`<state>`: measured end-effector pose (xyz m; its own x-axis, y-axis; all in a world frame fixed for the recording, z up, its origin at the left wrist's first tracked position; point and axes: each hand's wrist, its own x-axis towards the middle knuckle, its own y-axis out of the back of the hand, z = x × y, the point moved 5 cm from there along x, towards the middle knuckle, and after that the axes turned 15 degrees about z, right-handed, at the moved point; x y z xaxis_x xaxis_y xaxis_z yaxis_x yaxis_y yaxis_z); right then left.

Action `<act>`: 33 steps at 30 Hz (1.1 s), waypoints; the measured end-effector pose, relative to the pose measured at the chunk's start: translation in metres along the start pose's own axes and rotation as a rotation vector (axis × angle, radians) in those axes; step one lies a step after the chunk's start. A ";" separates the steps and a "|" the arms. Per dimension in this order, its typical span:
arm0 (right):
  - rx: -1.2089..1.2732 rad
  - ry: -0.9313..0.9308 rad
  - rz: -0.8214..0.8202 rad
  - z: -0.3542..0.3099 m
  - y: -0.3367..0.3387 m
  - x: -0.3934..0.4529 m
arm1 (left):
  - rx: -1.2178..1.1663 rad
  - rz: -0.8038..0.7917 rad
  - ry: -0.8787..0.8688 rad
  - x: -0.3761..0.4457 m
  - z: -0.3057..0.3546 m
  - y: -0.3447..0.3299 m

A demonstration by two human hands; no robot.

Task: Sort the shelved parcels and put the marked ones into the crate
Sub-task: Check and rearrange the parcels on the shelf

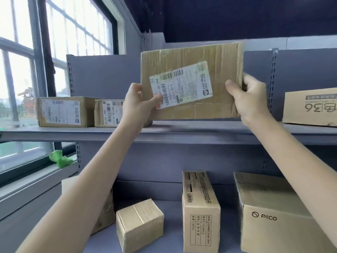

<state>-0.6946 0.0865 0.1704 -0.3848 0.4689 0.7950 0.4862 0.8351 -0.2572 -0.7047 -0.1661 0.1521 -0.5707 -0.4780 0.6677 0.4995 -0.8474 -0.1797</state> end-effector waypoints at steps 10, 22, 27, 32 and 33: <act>-0.345 0.084 -0.050 0.040 -0.008 0.016 | 0.392 -0.194 -0.355 0.016 -0.027 -0.042; -0.678 0.199 -0.230 0.051 -0.034 0.041 | 0.845 -0.289 -0.698 0.032 -0.035 -0.087; -0.688 0.181 -0.238 0.060 -0.038 0.047 | 0.860 -0.322 -0.671 0.033 -0.039 -0.095; -0.699 0.210 -0.238 0.059 -0.037 0.045 | 0.873 -0.323 -0.658 0.035 -0.043 -0.096; -0.700 0.214 -0.242 0.059 -0.037 0.044 | 0.867 -0.320 -0.657 0.034 -0.043 -0.096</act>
<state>-0.7755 0.0933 0.1830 -0.4185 0.1709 0.8920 0.8179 0.4978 0.2884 -0.8002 -0.1112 0.1609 -0.4283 0.1626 0.8889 0.8209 -0.3412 0.4579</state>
